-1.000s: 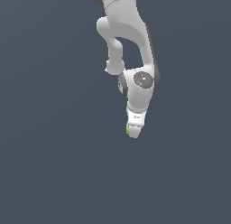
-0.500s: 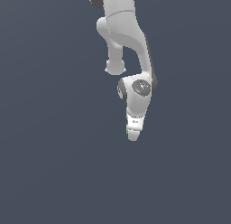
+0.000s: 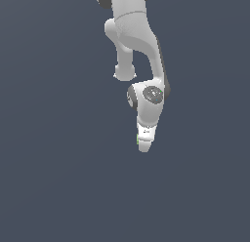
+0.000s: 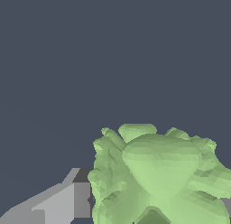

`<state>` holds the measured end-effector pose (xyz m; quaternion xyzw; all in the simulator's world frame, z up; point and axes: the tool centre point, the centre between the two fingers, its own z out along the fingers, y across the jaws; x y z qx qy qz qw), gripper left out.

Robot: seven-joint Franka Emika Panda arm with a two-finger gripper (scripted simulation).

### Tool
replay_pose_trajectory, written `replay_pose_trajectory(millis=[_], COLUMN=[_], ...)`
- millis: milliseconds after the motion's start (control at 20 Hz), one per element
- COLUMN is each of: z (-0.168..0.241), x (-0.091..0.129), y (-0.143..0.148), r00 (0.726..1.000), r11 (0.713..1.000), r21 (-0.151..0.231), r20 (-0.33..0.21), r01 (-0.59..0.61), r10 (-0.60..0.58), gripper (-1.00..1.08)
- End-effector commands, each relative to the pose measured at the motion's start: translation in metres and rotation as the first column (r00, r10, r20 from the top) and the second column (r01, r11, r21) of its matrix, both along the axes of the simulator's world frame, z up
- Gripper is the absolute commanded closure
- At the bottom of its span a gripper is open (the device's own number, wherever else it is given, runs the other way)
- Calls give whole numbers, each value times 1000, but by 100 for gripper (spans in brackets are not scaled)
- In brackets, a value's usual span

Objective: Pick up the object and move it to a goal position.

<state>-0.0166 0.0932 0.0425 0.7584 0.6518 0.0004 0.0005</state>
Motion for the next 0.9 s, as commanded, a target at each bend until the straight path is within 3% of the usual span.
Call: replay_pose_trajectory(millis=[0, 400, 850], z=[0, 19, 70], x=[0, 10, 38], y=[0, 12, 44], r00=[1000, 1000, 1000], r11=[1000, 1000, 1000], r21=[0, 1, 2], r20=[0, 0, -1], r01=[0, -1, -1], r10=[0, 1, 1], gripper=[108, 108, 108])
